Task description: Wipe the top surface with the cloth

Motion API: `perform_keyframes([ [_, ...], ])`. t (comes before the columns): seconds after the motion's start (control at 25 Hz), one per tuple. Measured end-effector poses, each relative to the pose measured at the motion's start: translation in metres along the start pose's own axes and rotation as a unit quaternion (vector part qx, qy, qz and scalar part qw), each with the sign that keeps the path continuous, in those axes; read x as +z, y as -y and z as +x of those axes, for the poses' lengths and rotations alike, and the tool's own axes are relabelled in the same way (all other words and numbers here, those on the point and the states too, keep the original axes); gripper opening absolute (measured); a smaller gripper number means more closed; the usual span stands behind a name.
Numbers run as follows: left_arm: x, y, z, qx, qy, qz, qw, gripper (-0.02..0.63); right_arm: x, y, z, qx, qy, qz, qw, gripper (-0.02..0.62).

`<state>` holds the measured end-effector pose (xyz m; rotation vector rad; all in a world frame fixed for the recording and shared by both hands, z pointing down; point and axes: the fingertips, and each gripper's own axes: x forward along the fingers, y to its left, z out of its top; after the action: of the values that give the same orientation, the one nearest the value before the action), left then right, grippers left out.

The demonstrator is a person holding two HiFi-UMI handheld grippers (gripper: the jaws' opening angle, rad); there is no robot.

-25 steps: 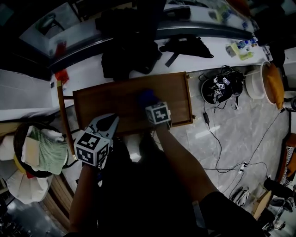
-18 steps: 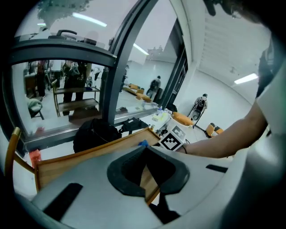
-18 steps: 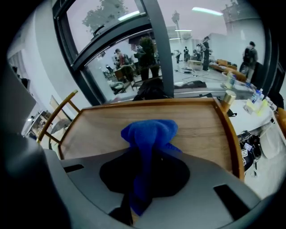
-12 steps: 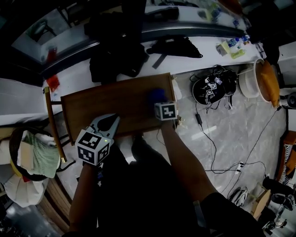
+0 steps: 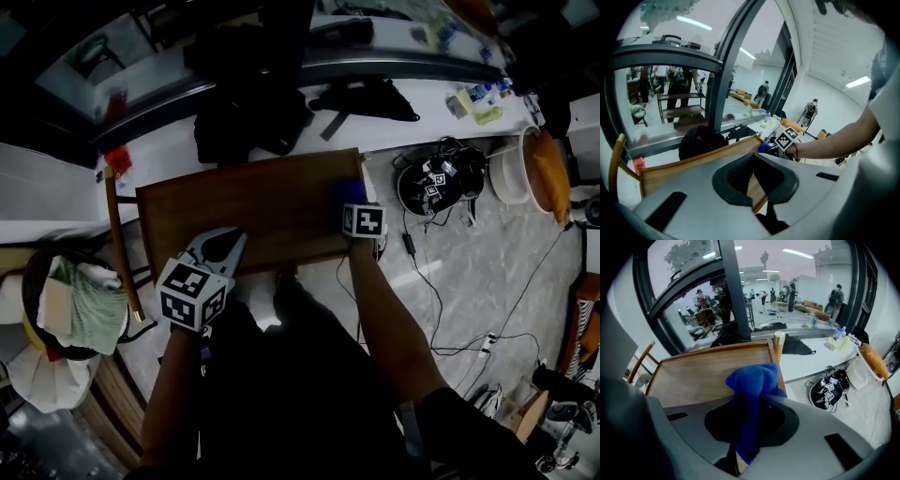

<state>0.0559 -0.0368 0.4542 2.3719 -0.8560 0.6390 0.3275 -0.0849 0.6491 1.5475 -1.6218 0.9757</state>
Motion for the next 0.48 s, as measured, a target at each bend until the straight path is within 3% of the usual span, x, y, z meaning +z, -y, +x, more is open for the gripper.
perform_keyframes([
  [0.08, -0.006, -0.012, -0.017, 0.007, 0.002, -0.004, 1.0000, 0.011, 0.004, -0.012, -0.007, 0.007, 0.018, 0.006, 1.000, 0.067],
  [0.2, -0.018, -0.037, -0.050, 0.019, 0.006, -0.015, 0.9997, 0.011, 0.012, -0.070, -0.019, 0.068, 0.046, 0.025, 0.996, 0.068],
  [0.32, -0.037, -0.066, -0.091, 0.033, 0.004, -0.020, 0.9992, 0.011, 0.015, -0.163, -0.024, 0.144, 0.067, 0.040, 0.986, 0.069],
  [0.48, -0.068, -0.107, -0.150, 0.057, 0.001, -0.032, 0.9978, 0.011, -0.005, -0.312, -0.023, 0.241, 0.053, 0.026, 0.969, 0.067],
])
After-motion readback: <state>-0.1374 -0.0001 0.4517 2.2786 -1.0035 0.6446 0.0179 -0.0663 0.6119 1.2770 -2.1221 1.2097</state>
